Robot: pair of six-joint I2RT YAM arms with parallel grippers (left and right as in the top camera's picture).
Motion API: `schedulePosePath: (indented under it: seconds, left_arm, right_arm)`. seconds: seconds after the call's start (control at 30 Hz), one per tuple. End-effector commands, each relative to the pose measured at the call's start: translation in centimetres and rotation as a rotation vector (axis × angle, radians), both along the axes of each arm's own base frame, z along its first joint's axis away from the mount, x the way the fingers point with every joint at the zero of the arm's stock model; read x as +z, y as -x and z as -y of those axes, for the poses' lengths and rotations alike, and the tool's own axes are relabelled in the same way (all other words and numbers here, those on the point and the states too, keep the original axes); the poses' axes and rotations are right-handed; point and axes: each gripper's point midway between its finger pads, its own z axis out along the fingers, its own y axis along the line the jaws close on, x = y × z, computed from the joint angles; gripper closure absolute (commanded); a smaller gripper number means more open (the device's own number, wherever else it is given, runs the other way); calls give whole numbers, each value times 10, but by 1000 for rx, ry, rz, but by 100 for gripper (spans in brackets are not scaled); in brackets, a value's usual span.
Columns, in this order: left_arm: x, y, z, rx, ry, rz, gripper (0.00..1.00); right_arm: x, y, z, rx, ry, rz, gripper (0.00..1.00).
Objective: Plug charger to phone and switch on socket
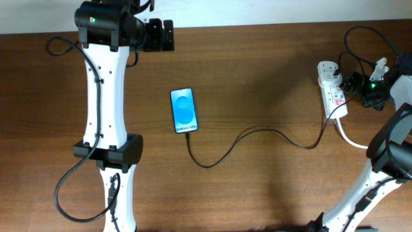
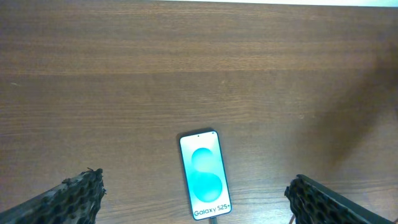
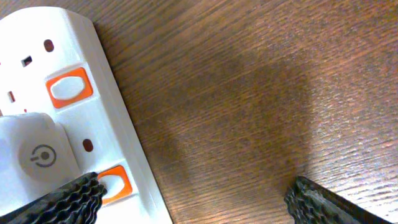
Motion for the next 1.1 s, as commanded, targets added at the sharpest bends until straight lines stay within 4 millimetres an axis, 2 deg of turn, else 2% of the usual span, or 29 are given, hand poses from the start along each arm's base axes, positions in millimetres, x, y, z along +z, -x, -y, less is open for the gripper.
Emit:
schedulePosePath:
  seconds: [0.0, 0.27, 0.7, 1.07]
  left_arm:
    - [12, 4, -3, -4, -3, 29, 1]
    - [12, 4, -3, -4, -3, 29, 0]
    - [12, 4, -3, -4, -3, 29, 1]
    - [12, 4, -3, -4, -4, 29, 1]
  right_arm:
    - [-26, 14, -23, 27, -27, -98, 2]
    - [-31, 10, -44, 74, 23, -138, 2]
    - [-29, -3, -30, 24, 70, -92, 2]
    - [-32, 10, -38, 17, 37, -147, 2]
